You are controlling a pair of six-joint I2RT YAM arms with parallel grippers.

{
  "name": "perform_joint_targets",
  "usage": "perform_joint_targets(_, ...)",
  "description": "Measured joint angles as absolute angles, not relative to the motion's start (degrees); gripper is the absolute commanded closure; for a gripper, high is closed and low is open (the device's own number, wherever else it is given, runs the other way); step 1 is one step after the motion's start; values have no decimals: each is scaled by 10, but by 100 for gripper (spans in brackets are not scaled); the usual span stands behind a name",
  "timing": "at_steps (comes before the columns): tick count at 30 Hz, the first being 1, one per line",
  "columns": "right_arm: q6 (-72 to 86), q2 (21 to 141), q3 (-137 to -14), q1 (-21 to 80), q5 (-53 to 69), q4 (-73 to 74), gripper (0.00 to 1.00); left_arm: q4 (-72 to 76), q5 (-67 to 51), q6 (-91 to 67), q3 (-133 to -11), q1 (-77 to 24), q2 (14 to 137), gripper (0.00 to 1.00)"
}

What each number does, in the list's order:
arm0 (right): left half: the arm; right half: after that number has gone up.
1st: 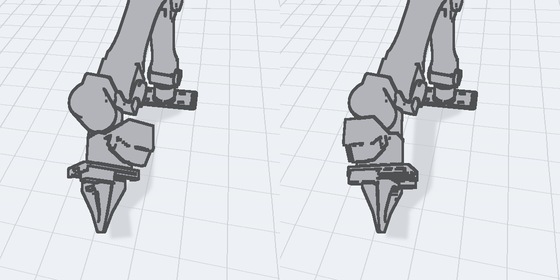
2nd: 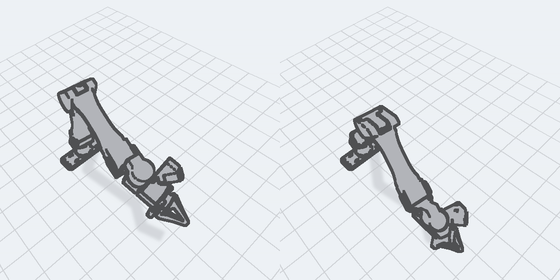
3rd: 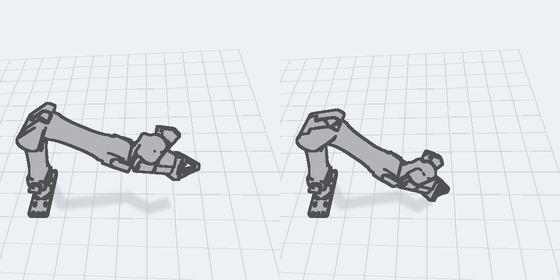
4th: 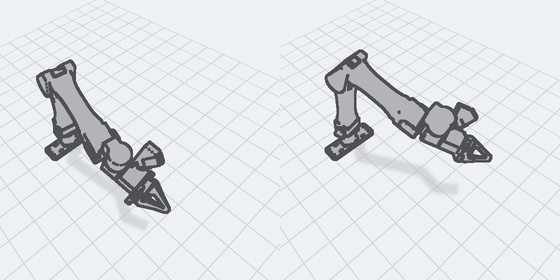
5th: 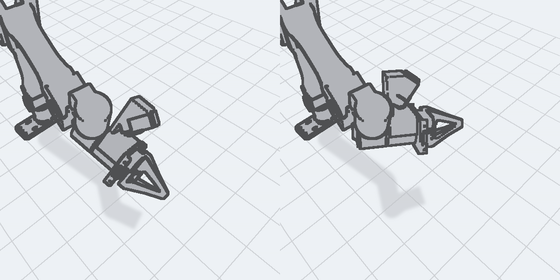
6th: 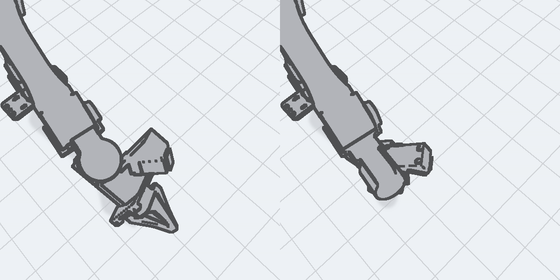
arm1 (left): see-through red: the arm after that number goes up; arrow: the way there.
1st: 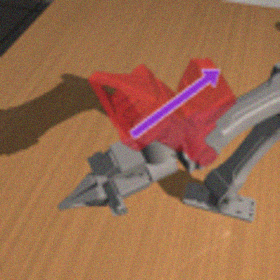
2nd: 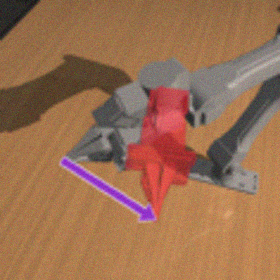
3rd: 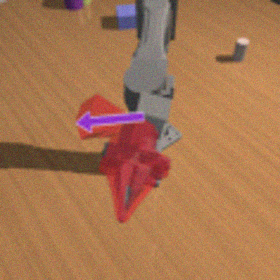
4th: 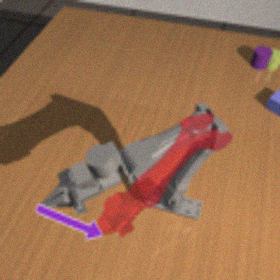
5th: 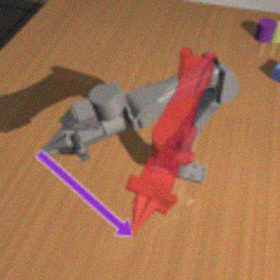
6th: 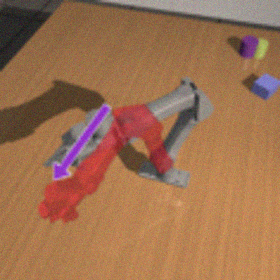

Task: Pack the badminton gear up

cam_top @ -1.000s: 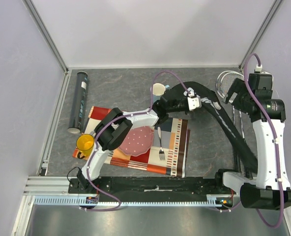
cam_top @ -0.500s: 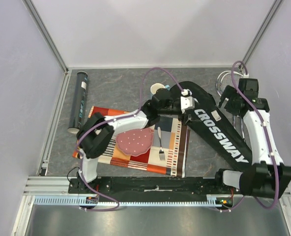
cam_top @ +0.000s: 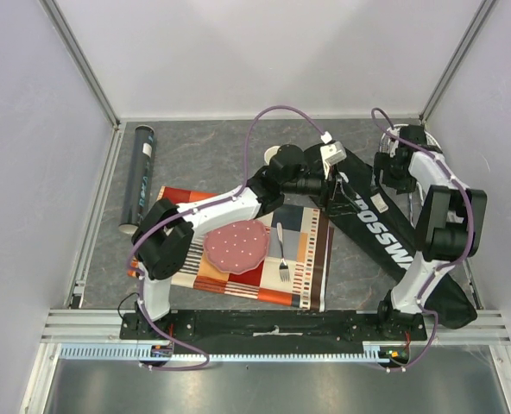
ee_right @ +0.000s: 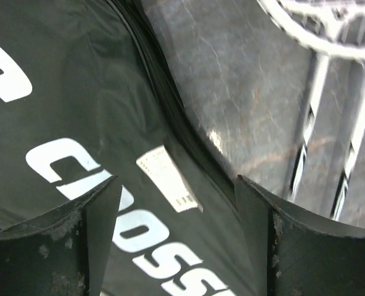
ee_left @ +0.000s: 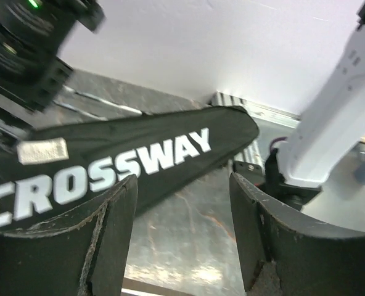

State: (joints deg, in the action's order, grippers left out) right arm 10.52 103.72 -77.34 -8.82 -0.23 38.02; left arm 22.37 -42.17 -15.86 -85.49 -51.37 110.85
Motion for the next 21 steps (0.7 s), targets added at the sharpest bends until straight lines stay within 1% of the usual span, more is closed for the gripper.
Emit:
perform_joint_targets(2,74,1067,-792,-95,18,373,15,224,-423,-191,-841,-516,1105,33)
perform_joint_targets(6,32,1119,-821,-116,68,381,14,210,-426,-225,-781,-524,1069,33)
perform_joint_targets(8,18,1141,-827,-123,93,380,18,202,-428,-231,-756,-527,1045,33)
perform_joint_targets(10,6,1155,-827,-127,108,384,26,198,-432,-232,-735,-529,1019,33)
perform_joint_targets(11,3,1156,-832,-128,120,383,39,194,-433,-232,-728,-530,1007,33)
perform_joint_targets(13,-5,1157,-834,-126,126,381,56,185,-433,-231,-722,-531,990,36)
perform_joint_targets(14,-5,1157,-834,-126,126,382,71,181,-431,-231,-723,-531,987,38)
perform_joint_targets(16,-2,1157,-834,-124,123,382,85,160,-430,-231,-727,-531,983,40)
perform_joint_targets(17,-2,1154,-834,-124,121,382,99,146,-427,-231,-732,-531,983,42)
perform_joint_targets(21,9,1126,-835,-124,95,387,100,98,-415,-232,-761,-531,995,42)
